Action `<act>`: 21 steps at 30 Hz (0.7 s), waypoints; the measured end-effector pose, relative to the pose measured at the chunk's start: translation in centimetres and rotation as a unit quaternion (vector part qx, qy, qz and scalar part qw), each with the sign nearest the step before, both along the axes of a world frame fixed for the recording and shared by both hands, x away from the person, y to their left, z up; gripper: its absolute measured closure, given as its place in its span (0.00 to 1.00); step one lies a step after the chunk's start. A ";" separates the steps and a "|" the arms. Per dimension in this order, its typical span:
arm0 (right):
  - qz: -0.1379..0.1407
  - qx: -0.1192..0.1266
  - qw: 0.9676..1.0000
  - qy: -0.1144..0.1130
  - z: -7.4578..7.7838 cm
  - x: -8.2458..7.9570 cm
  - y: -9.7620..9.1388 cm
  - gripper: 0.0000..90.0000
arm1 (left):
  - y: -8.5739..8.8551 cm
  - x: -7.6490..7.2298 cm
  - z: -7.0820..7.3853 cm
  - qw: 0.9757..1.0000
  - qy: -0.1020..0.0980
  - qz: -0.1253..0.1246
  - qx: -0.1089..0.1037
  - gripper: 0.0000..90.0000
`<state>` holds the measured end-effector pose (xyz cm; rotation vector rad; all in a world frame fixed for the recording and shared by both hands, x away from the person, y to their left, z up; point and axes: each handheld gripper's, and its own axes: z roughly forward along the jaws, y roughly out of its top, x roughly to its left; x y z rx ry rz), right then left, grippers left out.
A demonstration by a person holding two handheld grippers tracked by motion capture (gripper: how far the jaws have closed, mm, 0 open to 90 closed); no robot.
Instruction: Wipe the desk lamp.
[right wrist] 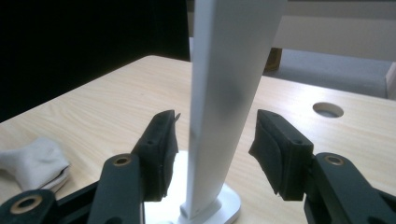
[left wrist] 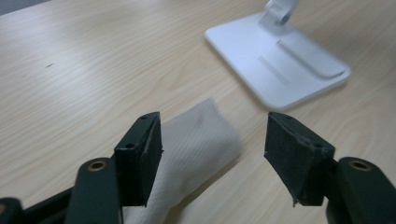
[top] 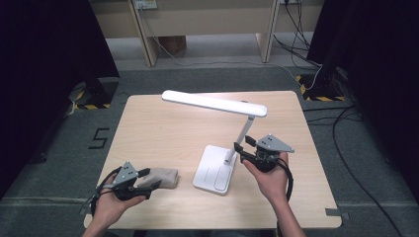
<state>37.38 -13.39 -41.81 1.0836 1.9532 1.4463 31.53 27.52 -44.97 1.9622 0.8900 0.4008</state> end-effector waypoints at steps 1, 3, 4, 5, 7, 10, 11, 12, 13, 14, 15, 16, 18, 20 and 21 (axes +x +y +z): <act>0.000 0.002 1.000 0.004 -0.2 -0.2 0.0 0.54 | -0.5 0.3 -0.2 1.000 0.004 -0.007 -0.008 0.48; 0.000 0.001 1.000 0.012 -0.9 -0.6 -0.1 0.54 | -1.6 0.9 -0.7 1.000 0.006 -0.022 -0.003 0.53; 0.000 -0.001 1.000 0.021 -1.3 -0.9 -0.1 0.55 | -2.2 1.2 -1.0 1.000 0.007 -0.028 0.001 0.56; 0.001 -0.004 1.000 0.025 -1.8 -1.0 -0.2 0.55 | -2.9 1.6 -1.3 0.999 0.011 -0.034 0.002 0.59; 0.006 -0.010 0.999 0.044 -3.0 -1.3 -0.2 0.57 | -4.3 2.3 -2.1 0.998 0.019 -0.052 0.011 0.66; 0.020 -0.028 0.996 0.085 -4.8 -1.5 0.0 0.68 | -6.5 3.3 -3.2 0.996 0.034 -0.067 0.037 0.75; 0.025 -0.039 0.994 0.100 -5.4 -1.4 0.1 0.73 | -7.1 3.7 -3.5 0.996 0.040 -0.066 0.047 0.78; 0.028 -0.048 0.992 0.111 -6.0 -1.4 0.3 0.78 | -7.5 3.9 -3.7 0.996 0.041 -0.061 0.050 0.80; 0.031 -0.054 0.991 0.122 -6.4 -1.4 0.4 0.84 | -8.0 4.3 -3.9 0.996 0.044 -0.058 0.060 0.82; 0.036 -0.065 0.988 0.133 -7.0 -1.3 0.6 0.88 | -8.4 4.7 -4.2 0.995 0.048 -0.053 0.063 0.83; 0.038 -0.074 0.986 0.142 -7.5 -1.2 0.8 0.91 | -8.6 4.9 -4.3 0.995 0.052 -0.045 0.065 0.85; 0.039 -0.078 0.985 0.149 -7.8 -1.2 1.0 0.94 | -8.7 5.1 -4.4 0.995 0.052 -0.037 0.071 0.88; 0.038 -0.079 0.983 0.158 -8.3 -1.1 1.3 0.98 | -8.8 5.4 -4.5 0.995 0.053 -0.024 0.077 0.94; 0.040 -0.084 0.982 0.163 -8.6 -0.9 1.7 1.00 | -8.9 5.7 -4.6 0.994 0.057 -0.015 0.088 0.98; 0.040 -0.086 0.982 0.165 -8.7 -0.8 1.9 1.00 | -9.0 5.8 -4.7 0.994 0.059 -0.013 0.091 0.99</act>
